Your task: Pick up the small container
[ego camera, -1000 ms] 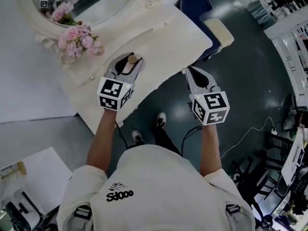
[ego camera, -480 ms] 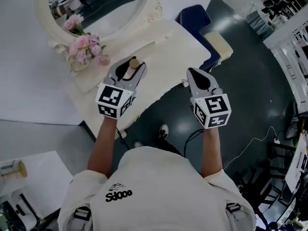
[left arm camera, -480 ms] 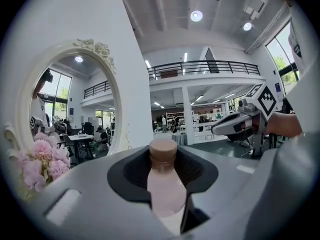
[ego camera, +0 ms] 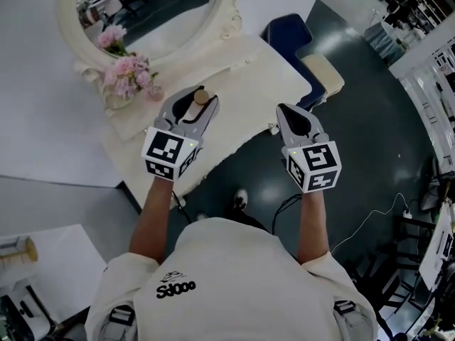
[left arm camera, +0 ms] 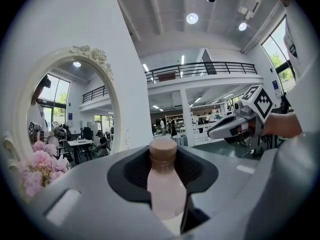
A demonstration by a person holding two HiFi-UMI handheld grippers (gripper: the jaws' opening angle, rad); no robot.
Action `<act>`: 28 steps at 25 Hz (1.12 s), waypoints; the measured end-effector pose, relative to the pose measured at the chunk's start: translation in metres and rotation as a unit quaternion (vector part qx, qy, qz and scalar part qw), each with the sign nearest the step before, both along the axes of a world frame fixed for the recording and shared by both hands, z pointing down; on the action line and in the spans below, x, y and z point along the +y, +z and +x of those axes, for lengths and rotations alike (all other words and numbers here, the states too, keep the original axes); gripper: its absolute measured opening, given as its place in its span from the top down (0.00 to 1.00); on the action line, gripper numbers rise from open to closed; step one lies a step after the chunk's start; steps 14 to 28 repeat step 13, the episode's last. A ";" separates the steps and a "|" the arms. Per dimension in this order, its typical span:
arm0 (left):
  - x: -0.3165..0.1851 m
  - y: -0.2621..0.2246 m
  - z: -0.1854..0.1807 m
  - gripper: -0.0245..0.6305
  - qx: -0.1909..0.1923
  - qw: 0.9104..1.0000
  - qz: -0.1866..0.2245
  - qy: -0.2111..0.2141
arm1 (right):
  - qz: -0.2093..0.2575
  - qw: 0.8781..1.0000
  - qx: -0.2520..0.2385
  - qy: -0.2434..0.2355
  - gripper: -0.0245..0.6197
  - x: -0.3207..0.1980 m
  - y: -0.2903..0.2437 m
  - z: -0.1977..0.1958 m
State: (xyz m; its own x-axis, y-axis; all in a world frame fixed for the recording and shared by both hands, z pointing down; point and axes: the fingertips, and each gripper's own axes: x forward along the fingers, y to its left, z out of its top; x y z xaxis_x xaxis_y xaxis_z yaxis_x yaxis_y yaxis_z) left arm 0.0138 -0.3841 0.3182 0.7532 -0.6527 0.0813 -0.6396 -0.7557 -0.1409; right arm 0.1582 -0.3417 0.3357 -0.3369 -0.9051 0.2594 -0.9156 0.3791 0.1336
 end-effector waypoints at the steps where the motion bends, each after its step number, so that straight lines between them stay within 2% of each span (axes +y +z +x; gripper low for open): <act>1: -0.001 0.001 0.000 0.73 0.000 1.000 -0.001 0.000 | -0.001 1.000 0.000 0.000 0.96 -0.001 0.001 0.000; 28: -0.012 0.004 0.004 0.73 0.000 1.000 -0.007 -0.006 | -0.004 1.000 -0.003 -0.013 0.96 -0.015 0.004 0.002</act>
